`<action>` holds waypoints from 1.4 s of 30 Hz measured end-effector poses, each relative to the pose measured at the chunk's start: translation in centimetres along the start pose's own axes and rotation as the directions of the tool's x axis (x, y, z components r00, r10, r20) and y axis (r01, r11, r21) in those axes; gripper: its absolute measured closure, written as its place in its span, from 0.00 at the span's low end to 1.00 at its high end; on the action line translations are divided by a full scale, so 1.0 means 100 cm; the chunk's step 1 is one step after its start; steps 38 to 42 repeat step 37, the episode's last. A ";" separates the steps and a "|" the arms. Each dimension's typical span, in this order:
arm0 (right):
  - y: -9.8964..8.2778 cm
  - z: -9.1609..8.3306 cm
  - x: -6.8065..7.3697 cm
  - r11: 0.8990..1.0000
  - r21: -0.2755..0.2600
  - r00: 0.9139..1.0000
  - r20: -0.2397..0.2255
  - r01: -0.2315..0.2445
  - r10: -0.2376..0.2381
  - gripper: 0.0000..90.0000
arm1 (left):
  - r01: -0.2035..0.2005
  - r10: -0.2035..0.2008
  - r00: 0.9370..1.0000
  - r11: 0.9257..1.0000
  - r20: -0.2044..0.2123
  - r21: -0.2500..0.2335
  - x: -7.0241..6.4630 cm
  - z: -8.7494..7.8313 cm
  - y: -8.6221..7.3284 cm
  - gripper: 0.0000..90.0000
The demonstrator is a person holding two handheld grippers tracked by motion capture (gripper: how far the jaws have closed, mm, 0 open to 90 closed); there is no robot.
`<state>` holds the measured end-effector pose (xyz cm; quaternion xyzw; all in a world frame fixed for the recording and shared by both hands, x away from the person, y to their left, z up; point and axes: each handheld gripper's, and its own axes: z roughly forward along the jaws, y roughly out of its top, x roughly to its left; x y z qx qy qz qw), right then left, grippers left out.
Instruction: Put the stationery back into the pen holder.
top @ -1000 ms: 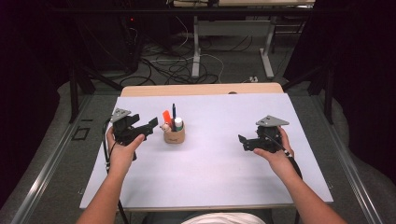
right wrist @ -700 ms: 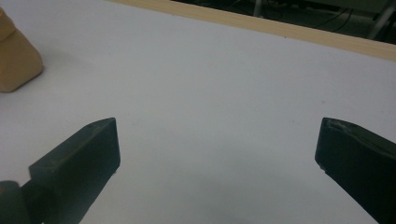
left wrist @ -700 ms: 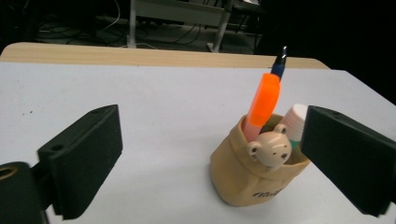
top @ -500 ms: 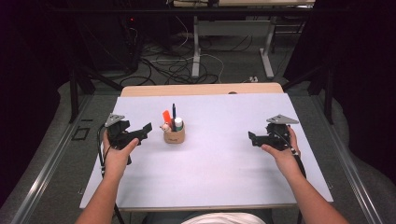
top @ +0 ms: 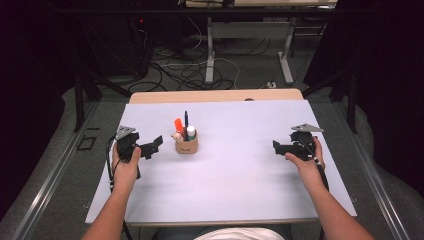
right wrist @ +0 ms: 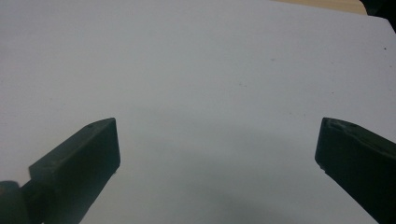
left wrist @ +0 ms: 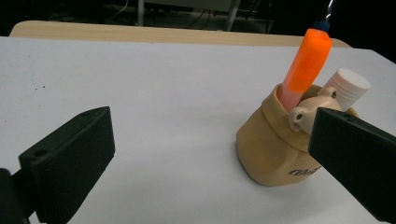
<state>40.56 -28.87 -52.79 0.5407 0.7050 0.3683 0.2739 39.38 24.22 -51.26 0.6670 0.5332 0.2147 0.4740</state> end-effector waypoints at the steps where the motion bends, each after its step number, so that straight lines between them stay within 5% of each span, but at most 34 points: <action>1: 0.000 0.001 -0.001 1.000 0.004 1.000 0.005 -0.006 0.006 0.00 | -0.001 0.001 1.000 1.000 -0.002 0.000 0.001 0.001 -0.001 0.00; 15: -0.006 0.008 -0.016 0.995 0.043 0.995 0.041 -0.088 0.086 0.00 | 0.019 -0.018 0.999 0.999 -0.034 0.031 0.008 0.004 -0.007 0.01; 42: -0.010 0.013 -0.016 0.994 0.077 0.996 0.042 -0.083 0.080 0.00 | 0.017 -0.013 0.999 0.998 -0.053 0.065 0.012 0.008 -0.011 0.01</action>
